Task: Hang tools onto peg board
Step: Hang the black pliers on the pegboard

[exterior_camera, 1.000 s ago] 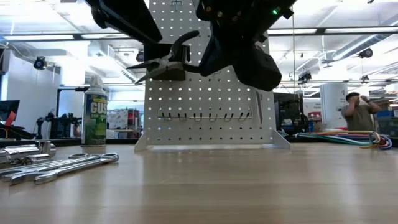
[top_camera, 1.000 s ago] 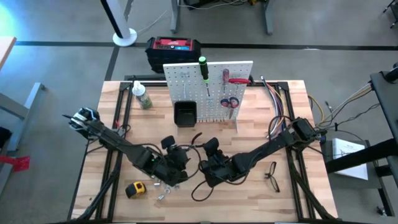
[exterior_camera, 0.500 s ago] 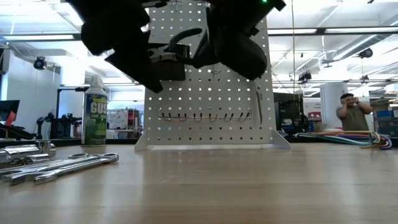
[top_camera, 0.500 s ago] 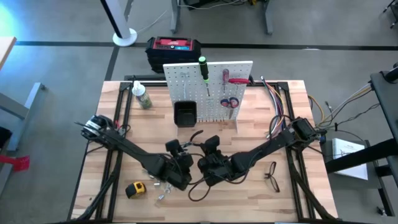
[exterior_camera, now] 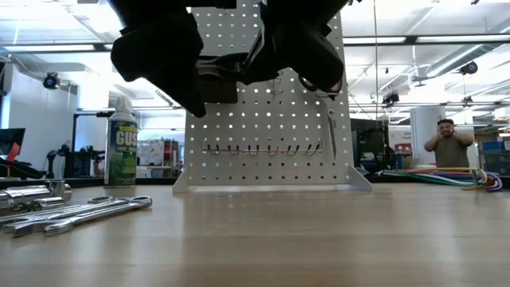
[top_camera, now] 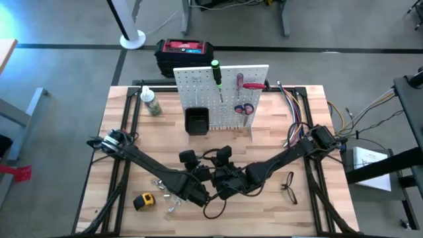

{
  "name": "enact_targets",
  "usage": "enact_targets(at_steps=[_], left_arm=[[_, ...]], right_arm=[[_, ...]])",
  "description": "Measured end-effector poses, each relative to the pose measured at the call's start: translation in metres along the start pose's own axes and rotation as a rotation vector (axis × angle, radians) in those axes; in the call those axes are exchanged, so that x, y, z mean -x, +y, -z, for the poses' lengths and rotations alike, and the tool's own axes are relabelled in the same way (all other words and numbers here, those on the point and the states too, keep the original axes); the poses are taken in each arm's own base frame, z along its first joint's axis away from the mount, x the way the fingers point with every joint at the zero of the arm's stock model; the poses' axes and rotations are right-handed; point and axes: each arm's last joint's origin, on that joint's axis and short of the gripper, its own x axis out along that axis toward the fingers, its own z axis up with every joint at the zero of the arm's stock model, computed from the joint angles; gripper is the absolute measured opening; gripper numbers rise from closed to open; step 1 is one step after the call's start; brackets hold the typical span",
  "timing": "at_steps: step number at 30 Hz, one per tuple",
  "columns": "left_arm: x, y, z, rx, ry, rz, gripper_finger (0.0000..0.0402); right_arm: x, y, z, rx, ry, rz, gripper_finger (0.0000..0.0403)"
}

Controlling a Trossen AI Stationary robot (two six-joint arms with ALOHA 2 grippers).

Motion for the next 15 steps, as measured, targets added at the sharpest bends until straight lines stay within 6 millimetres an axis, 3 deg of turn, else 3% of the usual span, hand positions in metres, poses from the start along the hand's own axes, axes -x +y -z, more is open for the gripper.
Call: enact_targets(at_steps=[5, 15], left_arm=[[-0.001, -0.002, 0.001, 0.013, 0.028, 0.026, 0.001], [0.011, 0.011, -0.002, 0.107, 0.008, 0.038, 0.0001]], right_arm=[[0.0, 0.0, -0.001, -0.007, -0.002, 0.004, 0.0001], [-0.001, -0.002, 0.002, 0.011, 0.012, 0.007, 0.0]])
